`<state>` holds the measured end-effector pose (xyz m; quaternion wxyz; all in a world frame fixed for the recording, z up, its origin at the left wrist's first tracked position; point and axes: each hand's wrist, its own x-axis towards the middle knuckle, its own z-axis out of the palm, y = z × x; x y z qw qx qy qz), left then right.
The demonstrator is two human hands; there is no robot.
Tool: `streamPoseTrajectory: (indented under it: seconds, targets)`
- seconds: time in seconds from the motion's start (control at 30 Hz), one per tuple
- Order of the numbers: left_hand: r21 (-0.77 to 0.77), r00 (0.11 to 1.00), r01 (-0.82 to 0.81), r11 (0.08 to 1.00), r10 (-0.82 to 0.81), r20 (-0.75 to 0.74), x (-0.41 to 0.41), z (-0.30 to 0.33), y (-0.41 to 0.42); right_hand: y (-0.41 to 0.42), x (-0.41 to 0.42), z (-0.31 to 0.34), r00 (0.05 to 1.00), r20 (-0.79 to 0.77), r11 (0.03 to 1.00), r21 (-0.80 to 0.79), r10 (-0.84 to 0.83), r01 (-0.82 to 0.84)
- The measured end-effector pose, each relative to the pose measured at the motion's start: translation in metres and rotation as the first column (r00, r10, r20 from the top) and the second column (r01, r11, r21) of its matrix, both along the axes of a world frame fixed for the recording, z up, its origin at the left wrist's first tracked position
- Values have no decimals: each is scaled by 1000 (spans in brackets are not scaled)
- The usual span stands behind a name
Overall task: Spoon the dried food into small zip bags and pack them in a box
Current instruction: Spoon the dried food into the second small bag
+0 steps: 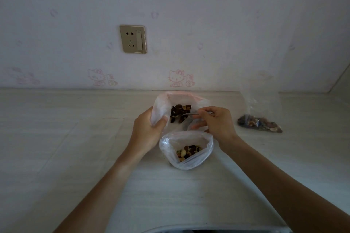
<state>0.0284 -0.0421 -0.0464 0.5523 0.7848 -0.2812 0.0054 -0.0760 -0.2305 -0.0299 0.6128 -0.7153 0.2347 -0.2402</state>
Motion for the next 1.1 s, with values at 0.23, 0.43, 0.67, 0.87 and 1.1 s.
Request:
streamPoseTrajectory:
  seconds: [0.23, 0.43, 0.67, 0.87, 1.1]
  targets:
    - [-60, 995, -103, 993, 102, -21, 3, 5, 5, -11, -15, 3, 1000, -1, 980, 195, 25, -24]
    - [-100, 987, -161, 982, 159, -29, 3, 17, 13, -19, -37, 24, 995, 86, 992, 113, 50, -59]
    - [-121, 944, -242, 963, 262, 200, -9, 28, 28, -26, -70, 54, 977, 183, 992, 43, 113, -122]
    - [151, 984, -71, 986, 44, 173, -44, 26, 44, -26, -100, 46, 962, 180, 977, 13, 207, -212]
    - [257, 994, 83, 963, -63, -85, -64, 32, 43, -11, -112, 30, 947, 113, 931, -246, 302, -268]
